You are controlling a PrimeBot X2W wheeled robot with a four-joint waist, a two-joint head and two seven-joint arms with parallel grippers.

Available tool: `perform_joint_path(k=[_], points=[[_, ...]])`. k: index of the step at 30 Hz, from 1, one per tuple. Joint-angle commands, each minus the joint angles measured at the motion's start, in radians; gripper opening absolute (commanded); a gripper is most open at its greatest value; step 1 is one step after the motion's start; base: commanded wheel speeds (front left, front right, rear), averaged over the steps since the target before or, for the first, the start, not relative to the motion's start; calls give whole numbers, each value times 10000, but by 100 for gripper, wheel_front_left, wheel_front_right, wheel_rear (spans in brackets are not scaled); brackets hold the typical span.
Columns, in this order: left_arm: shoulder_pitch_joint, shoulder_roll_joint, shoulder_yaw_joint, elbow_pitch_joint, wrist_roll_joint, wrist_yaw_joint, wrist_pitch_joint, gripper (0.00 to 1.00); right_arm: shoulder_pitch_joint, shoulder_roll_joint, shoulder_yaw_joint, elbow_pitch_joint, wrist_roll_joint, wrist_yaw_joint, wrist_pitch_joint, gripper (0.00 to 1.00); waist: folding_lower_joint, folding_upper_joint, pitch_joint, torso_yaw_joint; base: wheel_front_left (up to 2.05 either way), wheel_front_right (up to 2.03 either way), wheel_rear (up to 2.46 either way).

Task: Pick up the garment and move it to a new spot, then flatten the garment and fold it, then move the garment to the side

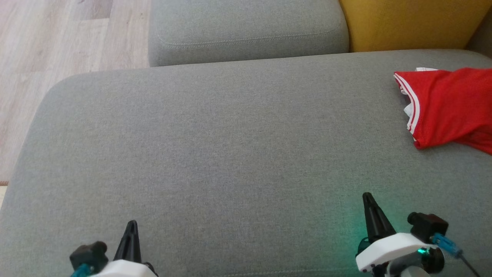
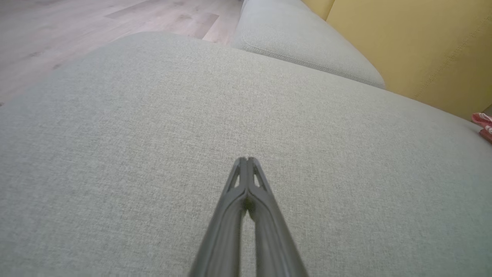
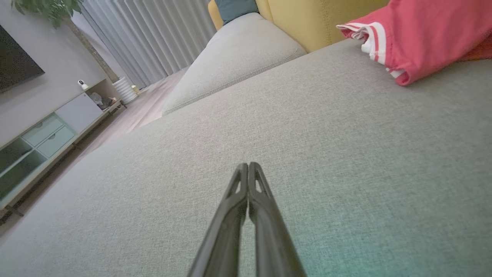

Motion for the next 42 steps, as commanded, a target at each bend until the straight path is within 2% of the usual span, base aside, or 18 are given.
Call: perform_joint_path(k=[1,42], points=[[-521,32,204,-343,-306,-78,95,0,-503,-49,-83,-399,328,9,59,0,0,-1,4,6,0,0,0],[-1238,46,957,-441,-5024,-737,1270,0,-577,-98,-963,-1245,4717,31,1152,0,0,-1,114,160,0,0,0]])
